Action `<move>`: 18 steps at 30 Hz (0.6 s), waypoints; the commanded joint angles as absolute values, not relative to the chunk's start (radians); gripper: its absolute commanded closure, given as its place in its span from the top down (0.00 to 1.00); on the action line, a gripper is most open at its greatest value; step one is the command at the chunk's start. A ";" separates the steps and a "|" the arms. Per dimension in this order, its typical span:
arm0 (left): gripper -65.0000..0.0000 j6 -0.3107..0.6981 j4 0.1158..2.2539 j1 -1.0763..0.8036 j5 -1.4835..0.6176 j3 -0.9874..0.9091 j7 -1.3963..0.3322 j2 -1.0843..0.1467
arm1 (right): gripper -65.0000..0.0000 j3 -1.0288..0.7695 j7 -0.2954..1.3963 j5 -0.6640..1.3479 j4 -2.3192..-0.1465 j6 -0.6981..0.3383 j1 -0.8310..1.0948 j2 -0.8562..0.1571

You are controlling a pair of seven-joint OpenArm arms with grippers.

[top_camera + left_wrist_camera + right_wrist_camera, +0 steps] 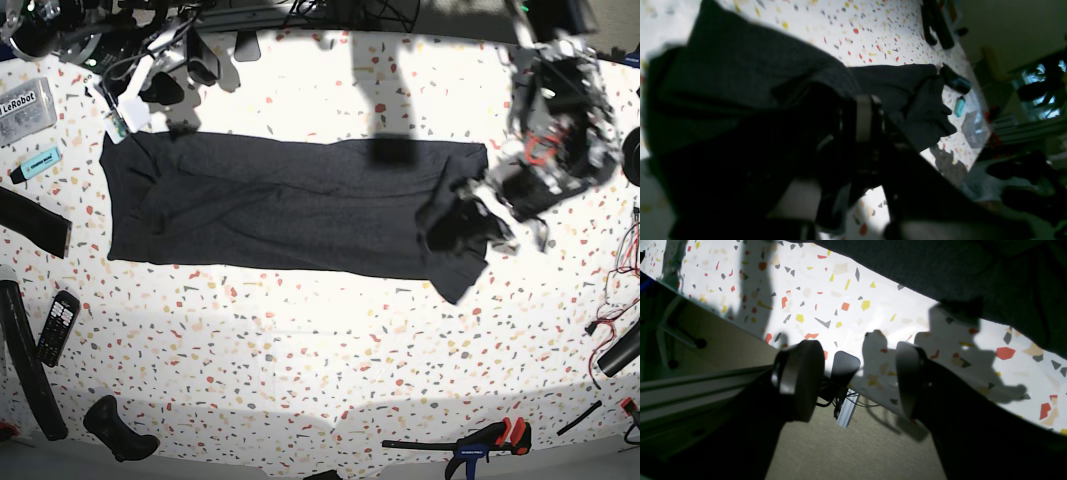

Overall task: Fold the T-shirt properly
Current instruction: 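Fold the lifted end over toward the middle of the strip with the left gripper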

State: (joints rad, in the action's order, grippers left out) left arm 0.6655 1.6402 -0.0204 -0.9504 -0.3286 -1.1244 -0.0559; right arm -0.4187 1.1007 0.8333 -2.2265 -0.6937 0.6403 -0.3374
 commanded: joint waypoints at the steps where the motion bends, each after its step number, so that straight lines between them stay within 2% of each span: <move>1: 0.00 0.673 1.656 -0.015 -0.964 -0.332 -1.094 -0.043 | 0.56 -0.424 1.082 0.849 -2.245 -0.698 0.643 -0.346; 9: 0.00 0.674 1.656 -0.069 -0.957 -0.287 -1.019 0.051 | 0.56 -0.424 1.081 0.849 -2.245 -0.698 0.643 -0.346; 14: 0.00 0.674 1.656 -0.069 -0.845 -0.174 -0.970 0.105 | 0.56 -0.424 1.081 0.849 -2.245 -0.698 0.643 -0.346; 18: 0.00 0.674 1.656 -0.067 -0.758 -0.077 -0.963 0.102 | 0.56 -0.424 1.081 0.849 -2.245 -0.698 0.643 -0.346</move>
State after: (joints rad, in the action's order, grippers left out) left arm 0.6632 1.6398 -0.0803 -0.7338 -0.0746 -0.9932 0.0998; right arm -0.4187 1.1004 0.8337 -2.2265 -0.6937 0.6403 -0.3378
